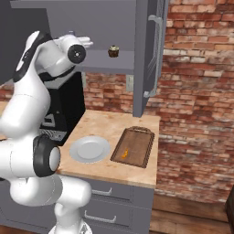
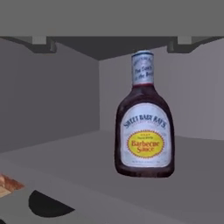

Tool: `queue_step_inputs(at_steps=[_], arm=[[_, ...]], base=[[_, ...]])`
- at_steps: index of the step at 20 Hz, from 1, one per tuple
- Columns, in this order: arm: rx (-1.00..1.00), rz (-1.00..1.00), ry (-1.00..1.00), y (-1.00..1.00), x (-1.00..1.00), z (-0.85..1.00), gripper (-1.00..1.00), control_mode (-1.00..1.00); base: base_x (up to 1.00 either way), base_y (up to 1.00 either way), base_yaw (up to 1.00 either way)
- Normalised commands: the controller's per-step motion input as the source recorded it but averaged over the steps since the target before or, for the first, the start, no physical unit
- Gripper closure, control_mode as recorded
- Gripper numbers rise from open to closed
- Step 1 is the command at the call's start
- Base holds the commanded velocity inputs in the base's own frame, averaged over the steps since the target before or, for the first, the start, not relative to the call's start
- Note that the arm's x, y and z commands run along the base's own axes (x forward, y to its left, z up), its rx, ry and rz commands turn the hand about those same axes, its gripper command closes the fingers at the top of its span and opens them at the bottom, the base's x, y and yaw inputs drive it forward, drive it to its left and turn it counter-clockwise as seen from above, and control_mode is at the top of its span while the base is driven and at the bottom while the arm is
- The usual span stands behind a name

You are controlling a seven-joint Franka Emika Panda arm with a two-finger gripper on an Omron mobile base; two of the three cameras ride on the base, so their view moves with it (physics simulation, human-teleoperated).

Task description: Pick the shrimp from the plate and place it on the cutting board. Then pick the condiment bottle from the cabinet and place it next to the cutting board.

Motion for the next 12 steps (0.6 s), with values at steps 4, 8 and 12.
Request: queue_step_inputs(at_steps=[4, 8, 12], arm=[[0.0, 0.0, 0.06, 0.01, 0.0, 0.0, -1.0, -1.0], [0.0, 0.0, 0.07, 0.09, 0.0, 0.0, -1.0, -1.0], [0.0, 0.0, 0.04, 0.18, 0.0, 0.05, -1.0, -1.0]], base=[[0.0, 0.0, 0.0], [0.0, 0.0, 0.0], [0.0, 0.0, 0.0]])
